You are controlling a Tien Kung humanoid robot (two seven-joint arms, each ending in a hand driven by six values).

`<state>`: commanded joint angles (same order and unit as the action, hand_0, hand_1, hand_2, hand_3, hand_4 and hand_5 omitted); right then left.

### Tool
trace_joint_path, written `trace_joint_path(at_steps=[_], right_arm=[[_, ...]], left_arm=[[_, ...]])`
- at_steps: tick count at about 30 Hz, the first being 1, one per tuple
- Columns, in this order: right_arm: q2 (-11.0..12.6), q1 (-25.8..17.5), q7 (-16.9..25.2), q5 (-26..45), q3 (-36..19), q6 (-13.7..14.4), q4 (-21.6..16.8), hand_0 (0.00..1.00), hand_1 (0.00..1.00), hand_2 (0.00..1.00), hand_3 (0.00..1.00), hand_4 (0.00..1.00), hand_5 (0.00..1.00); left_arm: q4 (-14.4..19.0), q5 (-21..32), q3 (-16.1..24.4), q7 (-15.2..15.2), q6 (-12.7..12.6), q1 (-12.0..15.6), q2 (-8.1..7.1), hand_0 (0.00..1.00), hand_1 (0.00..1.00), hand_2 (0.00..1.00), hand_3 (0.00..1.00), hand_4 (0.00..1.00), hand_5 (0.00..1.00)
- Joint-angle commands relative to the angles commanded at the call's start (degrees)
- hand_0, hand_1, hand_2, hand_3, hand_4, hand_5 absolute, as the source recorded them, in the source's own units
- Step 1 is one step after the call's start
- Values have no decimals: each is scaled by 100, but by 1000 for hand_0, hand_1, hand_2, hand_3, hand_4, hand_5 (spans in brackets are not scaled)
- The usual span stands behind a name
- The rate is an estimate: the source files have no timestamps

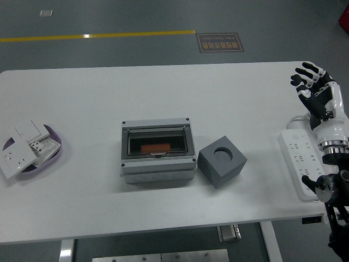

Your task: Pick up the cylinder from the cube,place it in the box,flap close box

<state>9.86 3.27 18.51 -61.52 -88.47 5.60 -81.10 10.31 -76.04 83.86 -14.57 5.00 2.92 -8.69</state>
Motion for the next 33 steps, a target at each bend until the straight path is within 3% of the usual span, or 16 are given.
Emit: trace_joint_path(at_steps=[8,21,33], right_arm=[[9,-32,18,-37,31,3,-25,654,625,651,665,728,172],[-6,-113,-2,-104,-35,-34,-42,651,620,645,659,724,171],[-40,-91,3,-118,-104,-38,-56,647,621,648,659,727,163]], left_arm=[[0,-32,14,-4,4,5,-13,634,659,571,631,712,306],[0,158,-19,15,-32,85,162,633,659,571,631,712,306],[0,239,-24,28,-48,65,198,634,659,571,630,712,306]])
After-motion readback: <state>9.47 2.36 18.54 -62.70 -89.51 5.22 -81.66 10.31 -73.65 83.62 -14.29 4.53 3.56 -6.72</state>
